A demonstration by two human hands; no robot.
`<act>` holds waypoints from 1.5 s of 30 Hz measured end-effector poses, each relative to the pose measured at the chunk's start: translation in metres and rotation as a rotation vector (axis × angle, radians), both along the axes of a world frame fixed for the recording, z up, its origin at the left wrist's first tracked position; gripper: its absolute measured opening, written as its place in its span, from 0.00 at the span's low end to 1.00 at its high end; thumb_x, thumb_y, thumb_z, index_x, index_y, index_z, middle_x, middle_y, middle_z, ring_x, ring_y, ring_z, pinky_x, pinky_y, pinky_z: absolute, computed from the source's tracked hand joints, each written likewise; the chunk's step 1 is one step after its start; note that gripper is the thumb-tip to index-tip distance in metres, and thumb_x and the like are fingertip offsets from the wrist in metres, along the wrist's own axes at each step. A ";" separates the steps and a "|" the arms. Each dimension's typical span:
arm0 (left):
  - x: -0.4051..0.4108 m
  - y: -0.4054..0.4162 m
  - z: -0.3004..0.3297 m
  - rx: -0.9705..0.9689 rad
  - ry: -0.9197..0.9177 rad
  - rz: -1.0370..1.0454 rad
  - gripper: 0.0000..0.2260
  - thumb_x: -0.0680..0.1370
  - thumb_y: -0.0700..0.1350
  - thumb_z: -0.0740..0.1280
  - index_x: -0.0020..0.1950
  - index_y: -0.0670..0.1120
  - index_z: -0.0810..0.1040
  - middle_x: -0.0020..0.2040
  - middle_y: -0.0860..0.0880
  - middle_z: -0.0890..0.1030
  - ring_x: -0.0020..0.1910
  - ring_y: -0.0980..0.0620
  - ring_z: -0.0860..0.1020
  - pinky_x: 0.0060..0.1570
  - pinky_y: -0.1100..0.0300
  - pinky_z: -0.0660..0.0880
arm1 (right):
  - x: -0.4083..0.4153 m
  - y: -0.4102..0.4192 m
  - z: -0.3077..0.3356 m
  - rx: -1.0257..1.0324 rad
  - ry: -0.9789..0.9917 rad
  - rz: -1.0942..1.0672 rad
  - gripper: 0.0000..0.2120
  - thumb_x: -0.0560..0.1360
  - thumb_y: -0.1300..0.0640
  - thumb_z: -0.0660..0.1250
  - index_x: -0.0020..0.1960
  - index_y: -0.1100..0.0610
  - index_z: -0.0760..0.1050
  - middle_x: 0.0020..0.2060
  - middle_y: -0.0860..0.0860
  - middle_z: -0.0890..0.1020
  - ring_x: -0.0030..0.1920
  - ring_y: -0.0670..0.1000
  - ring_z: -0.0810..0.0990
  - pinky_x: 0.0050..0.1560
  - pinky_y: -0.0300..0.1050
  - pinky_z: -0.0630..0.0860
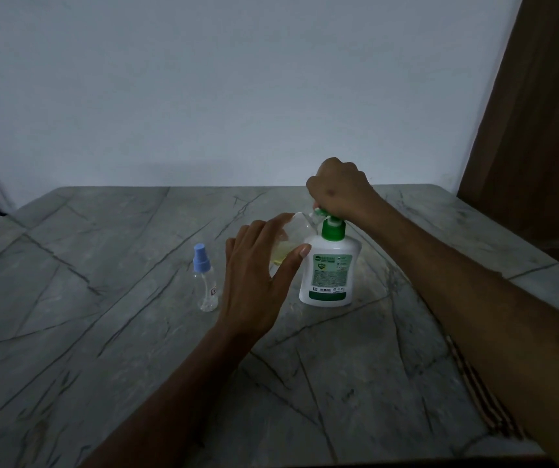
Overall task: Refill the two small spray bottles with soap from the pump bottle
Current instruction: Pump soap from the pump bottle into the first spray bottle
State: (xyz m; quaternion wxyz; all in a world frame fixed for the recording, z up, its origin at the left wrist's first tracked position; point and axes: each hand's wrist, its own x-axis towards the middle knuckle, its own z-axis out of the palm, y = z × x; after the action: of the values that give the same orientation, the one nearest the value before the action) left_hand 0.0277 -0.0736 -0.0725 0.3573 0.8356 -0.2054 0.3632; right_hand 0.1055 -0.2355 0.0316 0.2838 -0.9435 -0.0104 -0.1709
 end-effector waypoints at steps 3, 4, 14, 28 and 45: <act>-0.001 -0.002 0.002 -0.028 -0.017 0.004 0.19 0.81 0.58 0.64 0.68 0.50 0.75 0.56 0.53 0.78 0.54 0.59 0.72 0.56 0.69 0.63 | -0.006 0.003 0.008 -0.006 0.000 0.037 0.12 0.71 0.52 0.57 0.41 0.60 0.73 0.43 0.57 0.85 0.44 0.60 0.84 0.50 0.57 0.83; -0.001 -0.003 0.002 -0.035 -0.024 0.008 0.19 0.81 0.58 0.63 0.68 0.50 0.74 0.56 0.53 0.78 0.54 0.59 0.71 0.56 0.68 0.63 | -0.005 0.002 0.008 -0.003 -0.012 0.038 0.14 0.71 0.52 0.57 0.43 0.61 0.75 0.43 0.57 0.85 0.44 0.60 0.85 0.51 0.57 0.84; 0.000 -0.003 -0.001 -0.032 -0.029 -0.013 0.18 0.81 0.57 0.65 0.68 0.51 0.74 0.54 0.58 0.75 0.53 0.56 0.73 0.55 0.58 0.69 | -0.001 -0.002 0.003 -0.002 0.013 0.026 0.10 0.74 0.52 0.59 0.39 0.58 0.70 0.42 0.56 0.85 0.43 0.58 0.83 0.49 0.51 0.82; 0.000 -0.002 0.000 -0.038 -0.051 -0.015 0.18 0.81 0.56 0.66 0.68 0.51 0.74 0.55 0.57 0.76 0.53 0.56 0.73 0.55 0.58 0.69 | 0.007 -0.001 0.002 0.005 0.011 0.054 0.10 0.71 0.51 0.59 0.38 0.57 0.69 0.42 0.56 0.84 0.43 0.59 0.83 0.49 0.54 0.83; 0.003 -0.001 -0.003 -0.024 0.002 -0.013 0.18 0.81 0.56 0.65 0.68 0.50 0.75 0.56 0.53 0.78 0.54 0.57 0.73 0.56 0.65 0.66 | 0.018 -0.006 -0.011 0.039 0.013 0.018 0.11 0.77 0.55 0.64 0.52 0.60 0.81 0.45 0.57 0.86 0.46 0.58 0.86 0.54 0.57 0.84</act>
State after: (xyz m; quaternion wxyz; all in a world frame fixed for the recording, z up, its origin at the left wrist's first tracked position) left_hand 0.0310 -0.0748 -0.0753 0.3697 0.8303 -0.2060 0.3627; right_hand 0.1240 -0.2417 0.0208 0.3035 -0.9388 -0.0137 -0.1621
